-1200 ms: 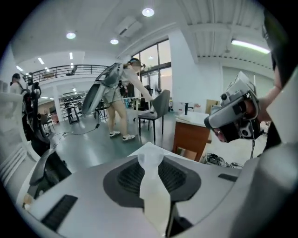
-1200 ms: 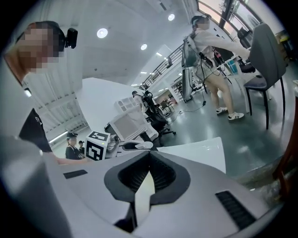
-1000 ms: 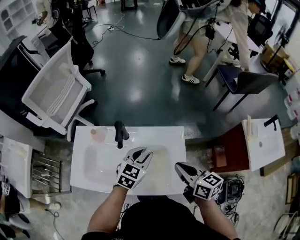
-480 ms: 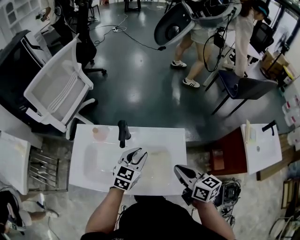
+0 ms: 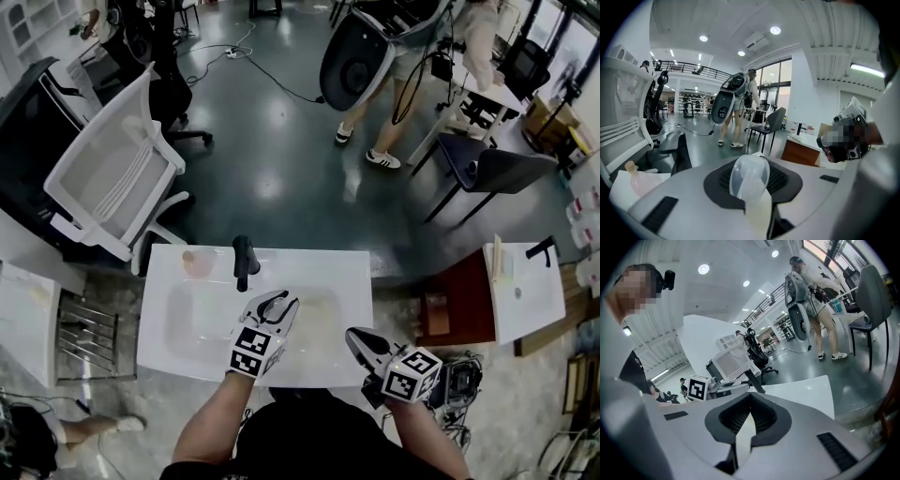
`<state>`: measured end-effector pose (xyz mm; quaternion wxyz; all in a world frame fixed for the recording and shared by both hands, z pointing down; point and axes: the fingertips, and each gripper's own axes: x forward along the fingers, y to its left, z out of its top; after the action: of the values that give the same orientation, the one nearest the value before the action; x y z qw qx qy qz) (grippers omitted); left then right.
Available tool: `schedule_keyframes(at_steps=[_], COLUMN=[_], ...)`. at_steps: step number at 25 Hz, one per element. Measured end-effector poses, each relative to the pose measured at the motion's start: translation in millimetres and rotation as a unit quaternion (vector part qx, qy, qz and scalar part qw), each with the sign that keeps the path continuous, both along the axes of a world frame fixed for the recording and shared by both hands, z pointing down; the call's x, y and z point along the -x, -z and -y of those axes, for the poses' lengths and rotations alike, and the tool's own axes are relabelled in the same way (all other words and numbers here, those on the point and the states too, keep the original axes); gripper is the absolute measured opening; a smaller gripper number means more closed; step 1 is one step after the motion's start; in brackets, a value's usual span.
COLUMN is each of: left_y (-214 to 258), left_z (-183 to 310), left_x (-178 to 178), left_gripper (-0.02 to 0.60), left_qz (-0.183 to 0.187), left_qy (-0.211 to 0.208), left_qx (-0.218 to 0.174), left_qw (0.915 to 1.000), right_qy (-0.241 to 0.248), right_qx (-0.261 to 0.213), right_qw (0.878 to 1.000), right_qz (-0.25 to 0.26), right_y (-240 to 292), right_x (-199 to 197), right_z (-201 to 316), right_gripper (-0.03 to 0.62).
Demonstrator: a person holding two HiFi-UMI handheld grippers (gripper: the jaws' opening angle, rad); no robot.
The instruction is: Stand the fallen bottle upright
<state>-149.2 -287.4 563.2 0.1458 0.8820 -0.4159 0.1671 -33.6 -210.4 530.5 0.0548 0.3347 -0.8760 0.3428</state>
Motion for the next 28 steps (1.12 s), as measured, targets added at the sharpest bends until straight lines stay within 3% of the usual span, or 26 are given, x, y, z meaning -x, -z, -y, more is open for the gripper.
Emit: schedule_keyframes(at_steps=[5, 16, 28], left_y=[25.6, 118.1, 131.0], left_z=[8.1, 35.6, 76.6], left_x=[-15.9, -92.1, -190.2], left_gripper=[0.106, 0.106, 0.107], left_qz=[-0.018, -0.056, -0.051], left_qy=[-0.007, -0.071, -0.143], left_qx=[-0.017, -0.071, -0.085], left_qw=[0.9997, 0.9933, 0.9848], right_qy=[-0.017, -0.052, -0.108], right_qx=[-0.003, -0.024, -0.016], right_qw=[1.0, 0.998, 0.994], right_qz=[0.003, 0.027, 0.021], right_y=[1.9, 17.7, 14.3], right_x=[-19.0, -62.6, -119.1], right_z=[5.0, 14.1, 20.4], right_gripper=[0.014, 0.014, 0.014])
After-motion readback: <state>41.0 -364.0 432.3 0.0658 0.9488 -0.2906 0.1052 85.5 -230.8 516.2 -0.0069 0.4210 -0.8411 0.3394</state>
